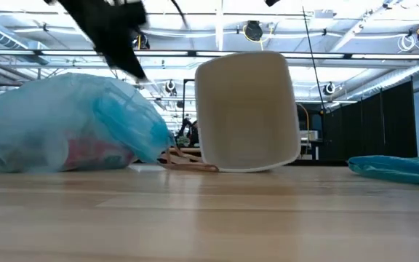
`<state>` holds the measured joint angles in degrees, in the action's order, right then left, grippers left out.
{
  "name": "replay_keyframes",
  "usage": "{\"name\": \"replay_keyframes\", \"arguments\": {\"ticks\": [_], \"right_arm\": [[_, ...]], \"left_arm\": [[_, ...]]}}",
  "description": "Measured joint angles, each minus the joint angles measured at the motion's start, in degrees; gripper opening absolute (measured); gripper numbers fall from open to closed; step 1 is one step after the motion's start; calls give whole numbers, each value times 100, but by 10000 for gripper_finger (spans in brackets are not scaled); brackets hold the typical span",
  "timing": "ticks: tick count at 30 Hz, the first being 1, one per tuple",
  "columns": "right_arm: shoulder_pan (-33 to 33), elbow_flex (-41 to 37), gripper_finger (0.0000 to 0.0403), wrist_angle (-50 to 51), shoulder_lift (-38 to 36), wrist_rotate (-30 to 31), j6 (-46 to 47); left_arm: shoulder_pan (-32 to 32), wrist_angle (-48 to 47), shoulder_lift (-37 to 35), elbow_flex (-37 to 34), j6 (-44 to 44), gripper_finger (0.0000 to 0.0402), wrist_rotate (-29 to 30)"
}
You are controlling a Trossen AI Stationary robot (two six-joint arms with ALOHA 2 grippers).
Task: Place trash/remove bag and relplace
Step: Remove the plastic bag from the white trash bin
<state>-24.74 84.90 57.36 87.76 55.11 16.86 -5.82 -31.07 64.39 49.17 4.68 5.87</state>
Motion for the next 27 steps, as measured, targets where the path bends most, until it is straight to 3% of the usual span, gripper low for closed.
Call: {"name": "replay_keyframes", "arguments": {"ticks": [7, 13, 20, 27], "right_arm": [[-12, 0, 226, 36, 3, -4, 42], [-12, 0, 226, 115, 3, -49, 68], [-12, 0, 226, 272, 3, -149, 343], [-12, 0, 226, 525, 3, -153, 651]], "left_arm": [[-518, 294, 1533, -11, -230, 1, 979], [-1104, 287, 2036, 2, -415, 1, 2001], [-1891, -50, 1933, 0, -662, 1, 2135], [-2222, -448, 1143, 0, -673, 0, 2205]]}}
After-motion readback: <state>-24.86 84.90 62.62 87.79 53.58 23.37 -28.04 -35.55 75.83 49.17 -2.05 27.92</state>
